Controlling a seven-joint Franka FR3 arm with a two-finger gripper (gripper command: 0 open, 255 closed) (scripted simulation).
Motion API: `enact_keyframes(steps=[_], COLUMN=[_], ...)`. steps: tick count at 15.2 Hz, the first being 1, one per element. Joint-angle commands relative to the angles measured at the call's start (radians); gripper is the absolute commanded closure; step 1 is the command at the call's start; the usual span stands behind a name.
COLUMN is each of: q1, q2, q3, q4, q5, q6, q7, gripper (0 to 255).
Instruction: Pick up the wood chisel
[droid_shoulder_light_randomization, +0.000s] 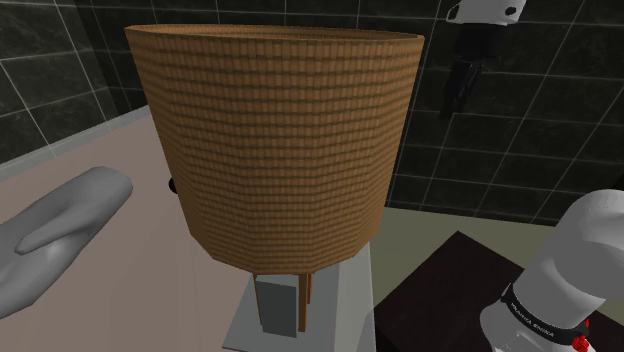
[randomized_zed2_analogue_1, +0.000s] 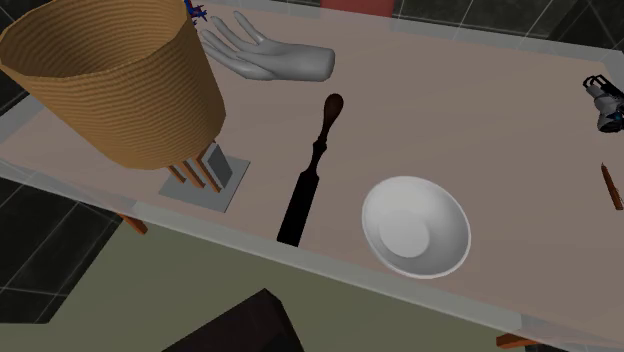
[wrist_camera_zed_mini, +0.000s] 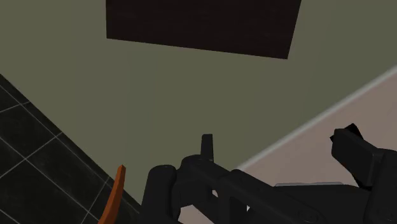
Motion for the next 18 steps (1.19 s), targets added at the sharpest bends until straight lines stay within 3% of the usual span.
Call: enact_keyframes(steps=[1,10,18], q1=[0.000,0.069,0.115], q2=[0.000,0.244,0.491], q3=[0.000,0.136,0.255], q4=[0.000,0.076,0.210], q5=[0.000,0.035,0.009], q6=[0.000,0.174,0.288], q7=[0.000,0.027,0.067], gripper=[0,0,0])
